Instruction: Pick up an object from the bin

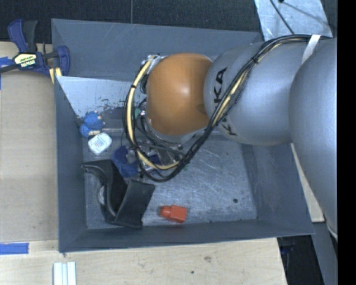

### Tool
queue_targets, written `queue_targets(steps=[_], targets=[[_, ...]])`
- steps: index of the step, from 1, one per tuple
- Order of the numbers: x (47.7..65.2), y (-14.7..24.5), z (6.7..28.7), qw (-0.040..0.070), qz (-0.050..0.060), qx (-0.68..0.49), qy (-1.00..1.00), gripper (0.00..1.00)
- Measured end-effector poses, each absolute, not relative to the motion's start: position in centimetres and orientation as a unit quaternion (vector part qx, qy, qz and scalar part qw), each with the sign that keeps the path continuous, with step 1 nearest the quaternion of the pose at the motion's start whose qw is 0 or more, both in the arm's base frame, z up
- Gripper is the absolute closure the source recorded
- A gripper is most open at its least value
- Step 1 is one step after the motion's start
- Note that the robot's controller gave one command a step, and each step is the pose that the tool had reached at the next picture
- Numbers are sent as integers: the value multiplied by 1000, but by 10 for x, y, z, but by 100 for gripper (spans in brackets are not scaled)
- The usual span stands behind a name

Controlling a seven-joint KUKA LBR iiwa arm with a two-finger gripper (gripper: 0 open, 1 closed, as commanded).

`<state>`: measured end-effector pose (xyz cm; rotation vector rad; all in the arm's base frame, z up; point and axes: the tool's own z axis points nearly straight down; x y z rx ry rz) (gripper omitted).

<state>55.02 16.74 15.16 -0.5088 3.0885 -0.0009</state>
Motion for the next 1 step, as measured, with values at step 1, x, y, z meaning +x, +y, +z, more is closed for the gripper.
queue_targets(steps=[1], targets=[[568,170,291,7,0,-175,985,100]])
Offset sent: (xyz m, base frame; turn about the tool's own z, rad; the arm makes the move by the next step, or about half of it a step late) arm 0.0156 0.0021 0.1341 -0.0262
